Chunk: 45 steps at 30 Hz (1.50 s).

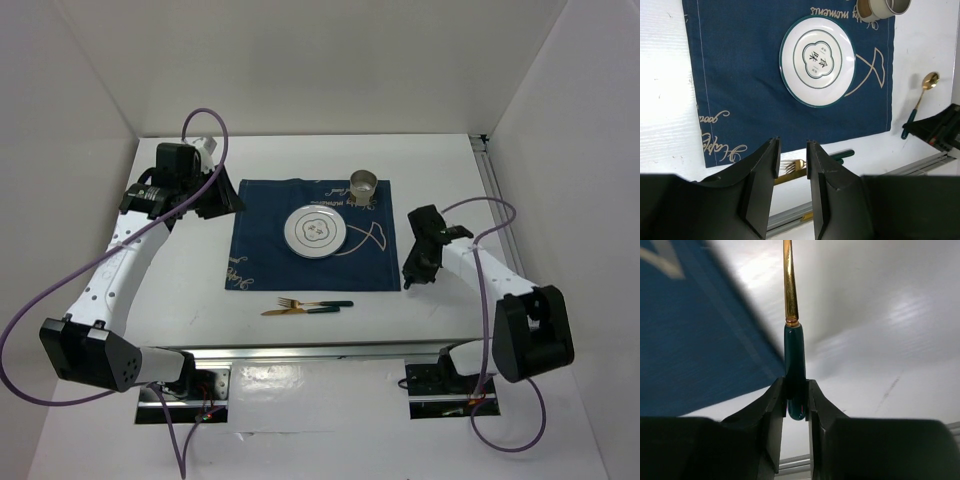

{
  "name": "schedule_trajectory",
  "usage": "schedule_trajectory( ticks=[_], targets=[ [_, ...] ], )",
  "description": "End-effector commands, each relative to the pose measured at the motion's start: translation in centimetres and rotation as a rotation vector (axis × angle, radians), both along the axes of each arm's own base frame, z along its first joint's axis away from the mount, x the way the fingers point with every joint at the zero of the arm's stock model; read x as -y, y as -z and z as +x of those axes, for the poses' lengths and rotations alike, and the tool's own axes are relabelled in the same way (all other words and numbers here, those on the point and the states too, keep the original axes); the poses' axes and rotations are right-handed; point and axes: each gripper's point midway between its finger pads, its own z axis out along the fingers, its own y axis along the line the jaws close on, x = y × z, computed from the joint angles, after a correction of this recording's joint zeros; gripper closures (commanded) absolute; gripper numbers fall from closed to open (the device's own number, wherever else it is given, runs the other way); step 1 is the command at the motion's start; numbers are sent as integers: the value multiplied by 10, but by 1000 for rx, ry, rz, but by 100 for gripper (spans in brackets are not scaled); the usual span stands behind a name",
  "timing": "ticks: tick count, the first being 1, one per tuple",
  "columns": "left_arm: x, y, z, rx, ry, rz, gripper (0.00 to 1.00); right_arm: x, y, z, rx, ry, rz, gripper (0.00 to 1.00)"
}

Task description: Set the dinner table for one person

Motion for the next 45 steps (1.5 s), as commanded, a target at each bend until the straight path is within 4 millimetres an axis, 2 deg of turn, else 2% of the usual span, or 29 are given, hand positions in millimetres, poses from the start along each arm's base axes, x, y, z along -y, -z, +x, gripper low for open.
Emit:
schedule_trajectory(
  ticks=[1,2,3,5,7,8,9,11,12,14,18,19,24,26,28,29,31,34,35,39,40,41,42,45],
  targets=[
    [2,-13,4,41,9,-21,55,-25,-56,29,185,-132,19,98],
    [4,-13,3,40,17,-28,55,-37,-68,36,222,-181,44,98],
    [7,-14,1,38,32,-41,55,-46,-67,38,207,-231,54,98],
    [9,-15,1,33,36,-55,55,-77,-77,42,213,-336,134,98],
    [9,-15,0,33,36,-55,55,-103,-68,46,190,-423,176,98],
    [9,-15,0,33,36,-55,55,-110,-71,53,201,-434,179,98],
    [9,-13,-2,21,35,-54,55,-118,-63,57,185,-447,186,98],
    [8,-11,-4,18,35,-53,55,-130,-61,65,194,-468,190,98],
    [8,-8,-5,9,35,-52,55,-134,-49,67,167,-474,201,98],
    [8,-8,-8,10,35,-52,55,-140,-45,74,159,-477,208,98],
    [7,-7,-10,14,41,-46,55,-146,-23,80,117,-493,195,97],
    [7,-7,-10,14,41,-46,55,-144,-14,80,95,-488,180,95],
    [7,-3,-11,5,41,-45,55,-144,-2,85,88,-484,169,81],
    [7,1,-12,-6,40,-43,55,-144,3,88,80,-469,159,80],
    [7,1,-12,-6,40,-43,55,-144,1,91,79,-465,150,71],
    [8,0,-11,6,53,-45,55,-143,1,89,70,-465,148,56],
    [8,3,-12,-3,53,-44,55,-144,-10,91,87,-468,131,43],
    [6,2,-9,4,51,-31,55,-137,-30,88,115,-475,90,37],
    [5,2,-8,5,45,-25,54,-135,-45,88,149,-484,83,37],
    [2,-1,-5,23,36,-7,54,-134,-69,66,200,-578,46,37],
    [2,-5,-4,32,36,-8,54,-139,-73,59,211,-622,52,37],
    [2,-5,-4,35,42,-2,53,-151,-72,43,205,-701,63,37],
    [0,-4,-4,36,35,4,53,-158,-79,33,228,-769,70,37],
    [0,-4,-4,36,35,4,53,-191,-76,-4,210,-964,122,37]
  ],
)
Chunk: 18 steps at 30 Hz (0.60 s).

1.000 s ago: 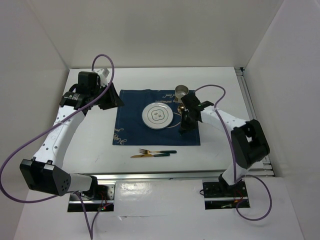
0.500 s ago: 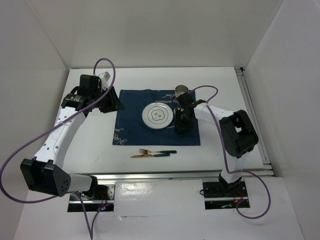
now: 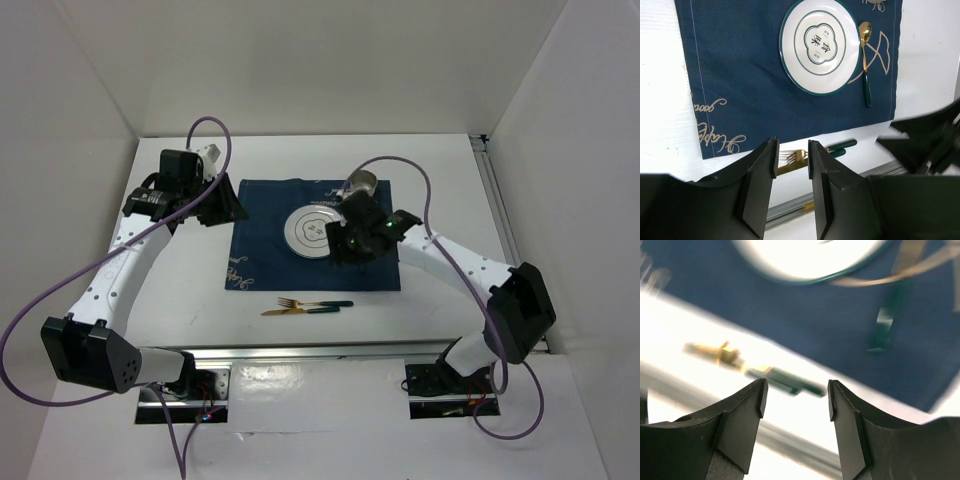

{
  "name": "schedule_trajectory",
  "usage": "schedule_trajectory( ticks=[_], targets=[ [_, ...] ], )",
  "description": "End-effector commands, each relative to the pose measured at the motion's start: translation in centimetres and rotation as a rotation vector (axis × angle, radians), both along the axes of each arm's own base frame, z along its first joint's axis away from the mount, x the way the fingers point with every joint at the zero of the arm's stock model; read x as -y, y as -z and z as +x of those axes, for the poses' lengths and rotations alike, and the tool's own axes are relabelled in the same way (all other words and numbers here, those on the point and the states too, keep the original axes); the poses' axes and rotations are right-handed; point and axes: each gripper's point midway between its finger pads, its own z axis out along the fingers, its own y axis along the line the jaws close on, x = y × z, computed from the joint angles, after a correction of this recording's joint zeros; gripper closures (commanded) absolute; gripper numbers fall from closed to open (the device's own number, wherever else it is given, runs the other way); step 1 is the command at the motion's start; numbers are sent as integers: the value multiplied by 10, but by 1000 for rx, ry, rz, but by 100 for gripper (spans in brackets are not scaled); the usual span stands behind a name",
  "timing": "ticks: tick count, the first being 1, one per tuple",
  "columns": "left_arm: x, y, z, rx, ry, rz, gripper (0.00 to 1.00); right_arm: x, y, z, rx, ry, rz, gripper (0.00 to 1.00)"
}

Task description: Set the dinner table for one person

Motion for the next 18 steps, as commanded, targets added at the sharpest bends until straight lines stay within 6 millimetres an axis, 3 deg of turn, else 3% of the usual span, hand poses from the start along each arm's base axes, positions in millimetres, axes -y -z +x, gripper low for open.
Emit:
schedule_trajectory(
  ticks=[1,5,9,18],
  targets=[
    [-3,-22,8,88,6,12,53,-23,11,-48,-43,-238,-37,37],
    [-3,-22,8,88,6,12,53,-44,45,-86,-101,-371,-150,37],
    [-5,-17,7,78,-3,23,53,-48,81,-101,-131,-443,-271,37],
    [-8,-16,4,64,-3,40,53,-65,89,-113,-114,-509,-287,40]
  ],
)
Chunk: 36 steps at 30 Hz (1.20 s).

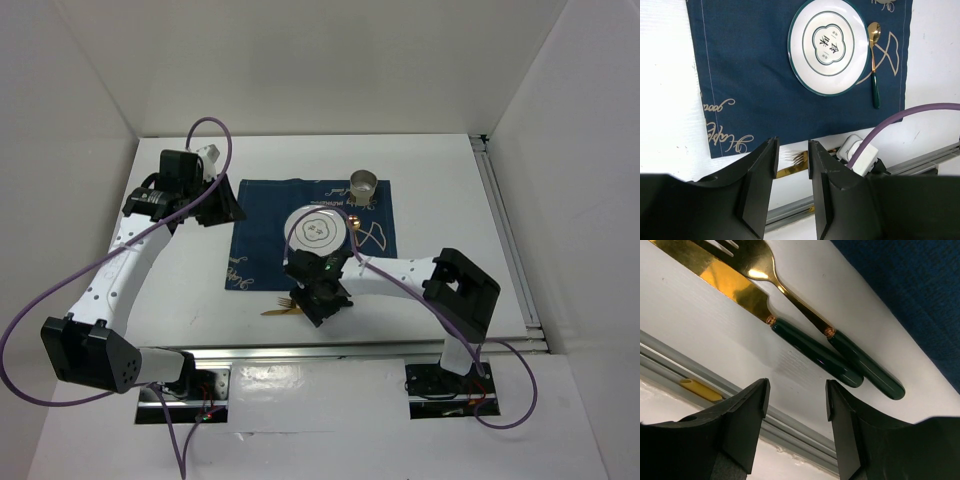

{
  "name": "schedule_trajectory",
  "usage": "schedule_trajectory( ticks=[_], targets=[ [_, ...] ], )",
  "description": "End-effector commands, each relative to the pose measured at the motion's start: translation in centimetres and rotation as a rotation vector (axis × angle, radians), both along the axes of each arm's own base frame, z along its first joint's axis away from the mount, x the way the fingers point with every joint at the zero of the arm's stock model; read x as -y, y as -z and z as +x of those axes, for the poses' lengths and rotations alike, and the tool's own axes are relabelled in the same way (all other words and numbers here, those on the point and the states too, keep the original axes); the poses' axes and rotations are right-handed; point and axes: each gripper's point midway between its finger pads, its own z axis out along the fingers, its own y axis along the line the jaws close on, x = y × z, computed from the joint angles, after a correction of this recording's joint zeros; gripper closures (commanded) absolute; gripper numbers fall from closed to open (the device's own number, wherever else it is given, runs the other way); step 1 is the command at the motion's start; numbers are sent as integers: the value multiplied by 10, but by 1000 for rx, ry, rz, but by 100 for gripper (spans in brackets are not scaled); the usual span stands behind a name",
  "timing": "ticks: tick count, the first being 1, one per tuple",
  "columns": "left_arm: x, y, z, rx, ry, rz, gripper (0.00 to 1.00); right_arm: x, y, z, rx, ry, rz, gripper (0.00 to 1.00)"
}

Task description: Set the dinner table for one person

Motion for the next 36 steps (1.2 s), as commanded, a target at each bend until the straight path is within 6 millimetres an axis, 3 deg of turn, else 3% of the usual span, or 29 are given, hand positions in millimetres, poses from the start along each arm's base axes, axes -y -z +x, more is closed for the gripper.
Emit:
schedule_trajectory(
  ticks=[1,8,17,24,29,36],
  targets=[
    [-3,-19,3,61,3,5,53,-5,-3,4,37,-27,1,40],
    [-4,-24,4,71,-5,11,53,-12,1,13,74,-52,11,43],
    [-12,-20,7,59,-20,56,53,-30,-18,16,111,-96,54,47],
    [-12,-26,8,68,-20,55,53,-33,-12,19,126,-107,24,47],
    [-12,-26,8,68,-20,55,53,-36,-19,27,165,-116,32,47],
    [-12,-26,8,68,-20,55,53,-35,9,25,145,-149,-1,47]
  ],
)
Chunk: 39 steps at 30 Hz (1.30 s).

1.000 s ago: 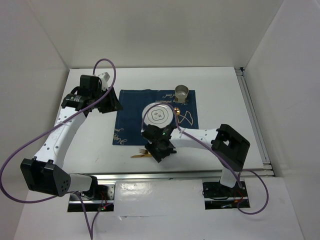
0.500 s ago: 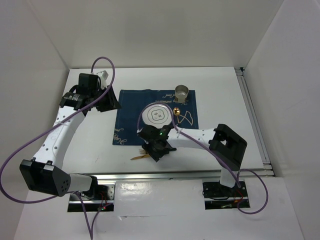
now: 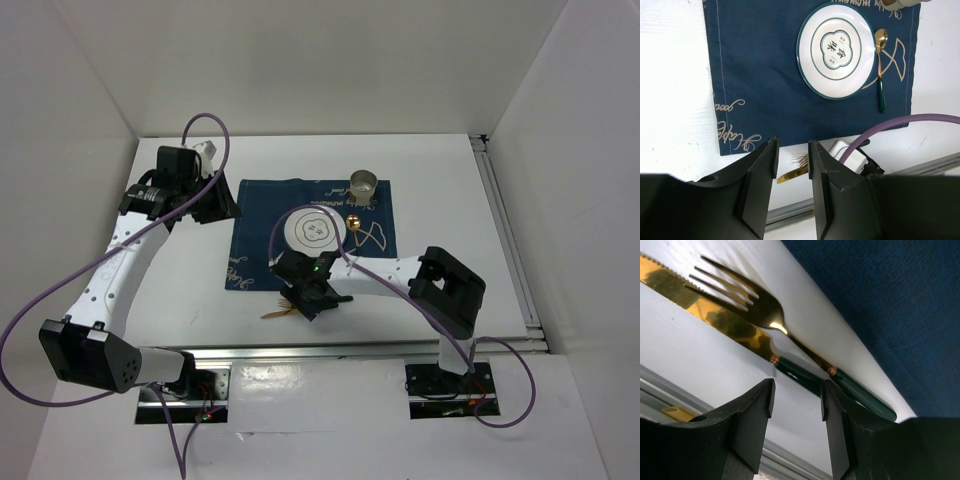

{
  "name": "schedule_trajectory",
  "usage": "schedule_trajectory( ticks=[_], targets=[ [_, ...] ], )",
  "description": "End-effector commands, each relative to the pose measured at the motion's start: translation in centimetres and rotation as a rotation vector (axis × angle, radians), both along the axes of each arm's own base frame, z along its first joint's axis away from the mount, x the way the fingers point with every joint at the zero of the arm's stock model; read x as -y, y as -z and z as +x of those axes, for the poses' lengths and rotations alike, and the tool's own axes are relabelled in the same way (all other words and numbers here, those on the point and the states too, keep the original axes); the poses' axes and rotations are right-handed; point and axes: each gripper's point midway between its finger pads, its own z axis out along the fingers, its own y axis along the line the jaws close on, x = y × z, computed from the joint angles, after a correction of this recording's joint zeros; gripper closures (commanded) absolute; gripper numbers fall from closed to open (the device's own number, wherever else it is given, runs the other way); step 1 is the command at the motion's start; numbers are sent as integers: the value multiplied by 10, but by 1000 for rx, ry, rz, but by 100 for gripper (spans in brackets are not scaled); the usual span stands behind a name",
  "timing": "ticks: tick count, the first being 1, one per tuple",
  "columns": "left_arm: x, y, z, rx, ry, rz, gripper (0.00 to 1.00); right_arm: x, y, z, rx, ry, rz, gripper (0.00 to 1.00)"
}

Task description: Set the dinner table for one person

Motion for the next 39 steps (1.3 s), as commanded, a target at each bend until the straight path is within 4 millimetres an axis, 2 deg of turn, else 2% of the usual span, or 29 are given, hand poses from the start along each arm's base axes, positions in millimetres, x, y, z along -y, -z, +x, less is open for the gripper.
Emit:
schedule_trajectory(
  ticks=[1,6,8,12,16,24,25,28,29,31,32,34,36,37,38,39],
  targets=[
    [-3,-17,7,58,10,15,53,-18,5,4,20,-30,44,47],
    [-6,-17,8,58,0,16,53,-15,16,-4,-18,-42,42,49],
    [-6,-17,8,58,0,16,53,-17,12,-5,-22,-56,53,52],
    [-6,-17,8,58,0,16,53,-16,10,-24,-86,-140,76,57],
    [-6,-17,8,58,0,16,53,-11,11,-41,-143,-197,52,57],
    [-6,-14,8,57,0,16,53,-7,18,-36,-75,-197,20,57],
    [-6,-14,8,57,0,16,53,-9,18,-35,-70,-197,29,58],
    [-6,-14,8,57,0,16,53,-12,18,-41,-83,-251,35,76],
    [-7,-13,9,57,-6,22,53,-15,14,-43,-80,-271,33,89],
    [-7,-13,9,57,-6,22,53,-14,6,-48,-86,-302,31,98],
    [-7,-13,9,57,-6,22,53,-22,-2,-49,-77,-314,46,100],
    [-7,-14,9,50,-22,7,53,-24,-15,-53,-68,-348,47,100],
    [-10,-14,10,46,-42,-2,53,-35,-33,-53,-77,-357,77,100],
    [-9,-14,10,43,-49,-9,53,-29,-35,-58,-107,-367,45,100],
    [-11,-14,10,44,-58,0,53,-37,-47,-58,-97,-378,62,100],
    [-14,-14,11,44,-67,0,53,-38,-51,-60,-89,-384,52,100]
  ],
)
